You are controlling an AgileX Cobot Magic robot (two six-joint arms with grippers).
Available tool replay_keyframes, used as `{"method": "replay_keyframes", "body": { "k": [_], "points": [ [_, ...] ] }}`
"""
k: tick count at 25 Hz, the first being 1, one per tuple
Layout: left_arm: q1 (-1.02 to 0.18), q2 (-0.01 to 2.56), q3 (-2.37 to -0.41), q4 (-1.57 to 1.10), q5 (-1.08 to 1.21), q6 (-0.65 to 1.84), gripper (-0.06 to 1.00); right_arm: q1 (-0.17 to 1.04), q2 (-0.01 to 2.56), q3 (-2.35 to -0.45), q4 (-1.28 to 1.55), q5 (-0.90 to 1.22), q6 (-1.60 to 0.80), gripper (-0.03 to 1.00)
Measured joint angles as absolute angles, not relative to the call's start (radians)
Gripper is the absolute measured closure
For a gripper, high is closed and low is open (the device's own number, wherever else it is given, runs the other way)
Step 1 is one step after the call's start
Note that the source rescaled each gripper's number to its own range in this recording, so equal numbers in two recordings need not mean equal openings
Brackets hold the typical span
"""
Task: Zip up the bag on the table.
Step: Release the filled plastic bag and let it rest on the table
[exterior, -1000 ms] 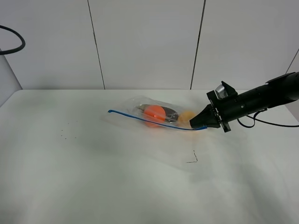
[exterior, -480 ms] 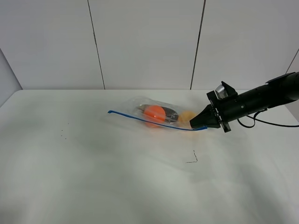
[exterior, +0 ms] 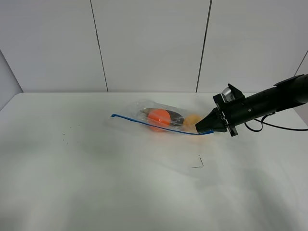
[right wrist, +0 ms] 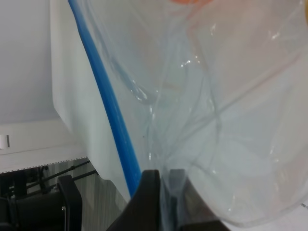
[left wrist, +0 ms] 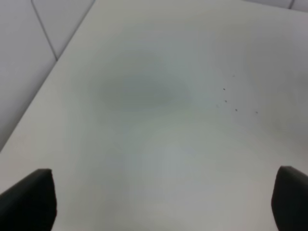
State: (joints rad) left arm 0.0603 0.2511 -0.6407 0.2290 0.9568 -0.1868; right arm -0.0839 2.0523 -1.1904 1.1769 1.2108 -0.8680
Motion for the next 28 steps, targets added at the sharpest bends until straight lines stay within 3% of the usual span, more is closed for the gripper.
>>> {"method": "replay_keyframes", "body": {
  "k": [11, 28],
  "points": [
    [0.060, 0.005, -0.605, 0.099, 0.981, -0.059, -0.06, -0.084, 2.052, -1.190, 1.177, 1.211, -0.868, 0.97],
    [0.060, -0.007, -0.500, 0.041, 1.041, 0.000, -0.06, -0.084, 2.052, -1.190, 1.177, 1.211, -0.873, 0.97]
  ]
}}
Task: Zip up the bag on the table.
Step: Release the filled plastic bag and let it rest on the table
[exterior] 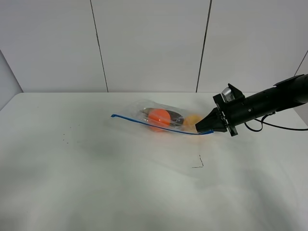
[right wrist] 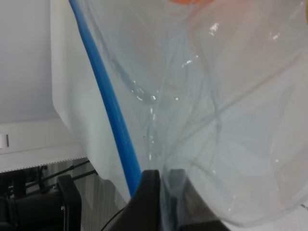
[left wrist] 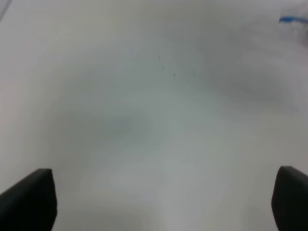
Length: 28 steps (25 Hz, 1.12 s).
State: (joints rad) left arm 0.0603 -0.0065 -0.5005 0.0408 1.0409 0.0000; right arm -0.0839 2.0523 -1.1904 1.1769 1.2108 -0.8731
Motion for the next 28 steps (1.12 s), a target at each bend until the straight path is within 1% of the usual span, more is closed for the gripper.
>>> {"method": "replay_keyframes", "body": {
  "k": [17, 18, 19, 20, 22, 24, 25, 26, 28],
  "points": [
    [0.060, -0.007, -0.493, 0.038, 1.050, 0.000, -0.06, -0.084, 2.052, -1.190, 1.177, 1.211, -0.876, 0.97],
    [0.060, -0.007, -0.493, 0.038, 1.050, 0.000, -0.06, -0.084, 2.052, -1.190, 1.177, 1.211, -0.876, 0.96],
    [0.060, -0.007, -0.493, 0.038, 1.050, 0.000, -0.06, -0.084, 2.052, -1.190, 1.177, 1.211, -0.876, 0.93],
    [0.060, -0.007, -0.493, 0.038, 1.050, 0.000, -0.06, -0.084, 2.052, -1.190, 1.177, 1.211, -0.876, 0.89],
    [0.060, -0.007, -0.493, 0.038, 1.050, 0.000, -0.06, -0.084, 2.052, -1.190, 1.178, 1.212, -0.876, 0.72],
    [0.060, -0.007, -0.493, 0.038, 1.050, 0.000, -0.06, -0.084, 2.052, -1.190, 1.181, 1.216, -0.876, 0.44],
    [0.060, -0.007, -0.493, 0.038, 1.050, 0.000, -0.06, -0.084, 2.052, -1.190, 1.183, 1.217, -0.876, 0.25],
    [0.060, -0.007, -0.493, 0.038, 1.050, 0.000, -0.06, -0.084, 2.051, -1.190, 1.185, 1.217, -0.876, 0.15],
    [0.060, -0.007, -0.493, 0.038, 1.050, 0.000, -0.06, -0.084, 2.050, -1.190, 1.185, 1.217, -0.876, 0.01]
  ]
}}
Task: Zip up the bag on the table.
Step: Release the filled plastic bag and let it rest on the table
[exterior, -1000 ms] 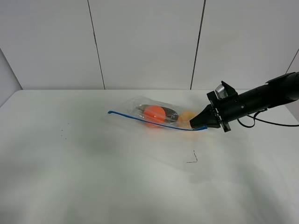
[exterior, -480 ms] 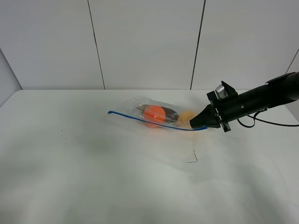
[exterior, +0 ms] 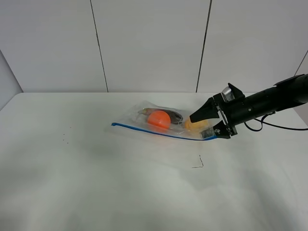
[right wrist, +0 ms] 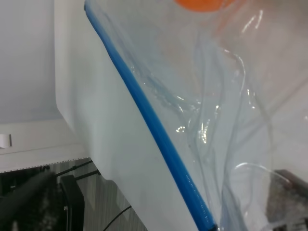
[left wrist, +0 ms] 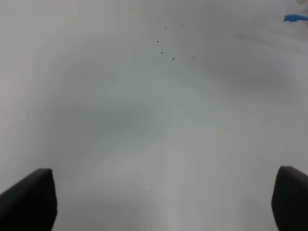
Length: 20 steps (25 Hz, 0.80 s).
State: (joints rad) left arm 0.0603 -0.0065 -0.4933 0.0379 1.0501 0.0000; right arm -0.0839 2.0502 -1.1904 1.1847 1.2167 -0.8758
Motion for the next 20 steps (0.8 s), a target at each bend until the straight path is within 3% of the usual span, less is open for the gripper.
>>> {"method": "replay_keyframes", "body": {
  "k": [20],
  "points": [
    [0.060, -0.007, -0.493, 0.038, 1.050, 0.000, -0.06, -0.084, 2.049, -1.190, 1.156, 1.217, -0.788, -0.03]
  ]
}}
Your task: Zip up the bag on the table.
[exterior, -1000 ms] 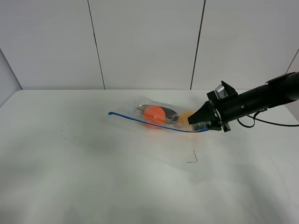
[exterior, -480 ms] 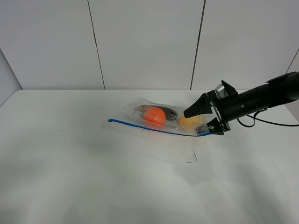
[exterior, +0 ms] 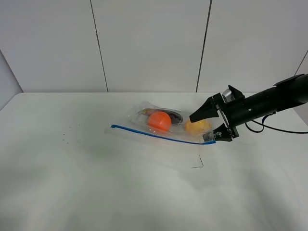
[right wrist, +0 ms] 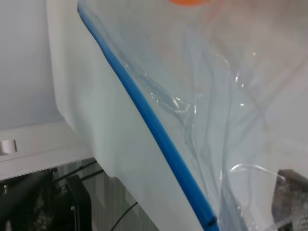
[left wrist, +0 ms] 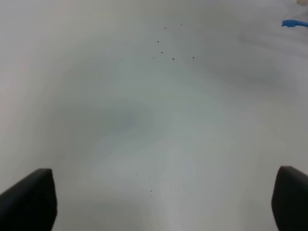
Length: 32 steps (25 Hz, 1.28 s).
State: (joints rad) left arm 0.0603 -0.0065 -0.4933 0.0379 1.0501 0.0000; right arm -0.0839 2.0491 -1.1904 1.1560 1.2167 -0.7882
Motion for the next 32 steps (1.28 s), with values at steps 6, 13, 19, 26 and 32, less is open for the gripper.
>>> {"method": "replay_keyframes", "body": {
  "k": [6, 13, 19, 26, 32],
  "points": [
    [0.060, -0.007, -0.493, 0.038, 1.050, 0.000, -0.06, -0.084, 2.049, -1.190, 1.092, 1.213, -0.757, -0.03],
    [0.060, -0.007, -0.493, 0.038, 1.050, 0.000, -0.06, -0.084, 2.047, -1.190, 1.002, 1.164, -0.733, -0.03],
    [0.060, -0.007, -0.493, 0.038, 1.050, 0.000, -0.06, -0.084, 1.967, -1.190, 0.794, 1.030, -0.638, -0.03],
    [0.060, -0.007, -0.493, 0.038, 1.050, 0.000, -0.06, -0.084, 1.821, -1.190, 0.343, 0.860, -0.362, -0.03],
    [0.060, -0.007, -0.493, 0.038, 1.050, 0.000, -0.06, -0.084, 1.721, -1.190, -0.061, 0.835, -0.121, -0.03]
  ]
}}
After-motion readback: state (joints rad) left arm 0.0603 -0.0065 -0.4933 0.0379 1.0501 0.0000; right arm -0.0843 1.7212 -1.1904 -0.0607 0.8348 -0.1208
